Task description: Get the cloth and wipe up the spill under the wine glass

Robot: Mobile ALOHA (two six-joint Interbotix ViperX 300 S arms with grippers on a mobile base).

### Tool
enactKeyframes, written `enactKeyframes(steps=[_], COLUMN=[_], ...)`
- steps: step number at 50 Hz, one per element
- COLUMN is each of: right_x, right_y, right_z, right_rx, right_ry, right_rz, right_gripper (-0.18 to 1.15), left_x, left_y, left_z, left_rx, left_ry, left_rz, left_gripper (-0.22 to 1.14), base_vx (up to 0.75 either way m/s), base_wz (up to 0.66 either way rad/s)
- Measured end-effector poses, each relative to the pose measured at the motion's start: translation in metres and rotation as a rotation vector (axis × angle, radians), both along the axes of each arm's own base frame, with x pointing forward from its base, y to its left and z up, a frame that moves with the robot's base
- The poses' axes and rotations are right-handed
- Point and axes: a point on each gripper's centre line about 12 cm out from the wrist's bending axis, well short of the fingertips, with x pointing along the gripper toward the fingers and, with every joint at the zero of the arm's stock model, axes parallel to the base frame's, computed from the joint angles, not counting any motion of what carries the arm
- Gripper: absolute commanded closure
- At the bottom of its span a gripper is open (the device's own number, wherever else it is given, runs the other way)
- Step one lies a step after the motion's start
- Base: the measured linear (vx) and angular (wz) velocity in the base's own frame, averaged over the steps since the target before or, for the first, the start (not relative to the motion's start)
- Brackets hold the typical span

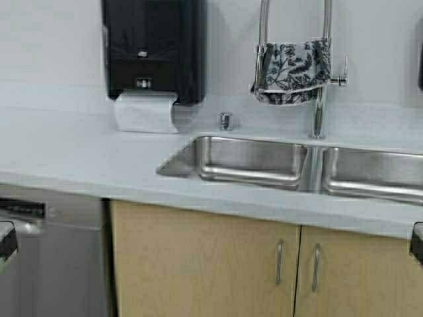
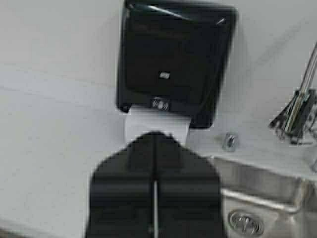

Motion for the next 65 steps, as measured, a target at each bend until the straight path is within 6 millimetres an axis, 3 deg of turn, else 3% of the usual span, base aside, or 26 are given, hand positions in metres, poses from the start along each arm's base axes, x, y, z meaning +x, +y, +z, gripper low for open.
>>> enactKeyframes(steps=[12,22,37,50,58,65], right_x=[0.0,0.022,0.049,0.079,0.103,0.125], right_y=[0.005,0.016,0.062,0.108,0.126,0.141], right_z=[0.0,-0.003,-0.005,-0.043,-0.071,-0.099], right_rx=[0.0,-0.018,-0.022,-0.047,-0.055,-0.059], right_ry=[0.003,0.077,0.075,0.195,0.249,0.287], right_rz=[0.027,0.08,0.275,0.415,0.441,0.462], right_gripper=[0.92,0.92,0.92,0.91,0.9,0.79], left_x=[-0.015,-0.028,-0.031,-0.037,-0.037,-0.037], left_y=[0.0,0.0,0.0,0.001,0.0,0.0], left_z=[0.001,0.006,0.005,0.004,0.004,0.003], left_rx=[-0.005,-0.007,-0.003,-0.002,-0.003,-0.005], left_ry=[-0.047,-0.093,-0.078,-0.097,-0.097,-0.095], left_rz=[-0.002,0.0,0.0,0.002,0.0,0.0], left_gripper=[0.89,0.89,0.89,0.89,0.89,0.89], base_vx=[0.33,0.28,0.25,0.21,0.15,0.12], base_wz=[-0.07,-0.1,-0.1,-0.03,-0.01,0.0])
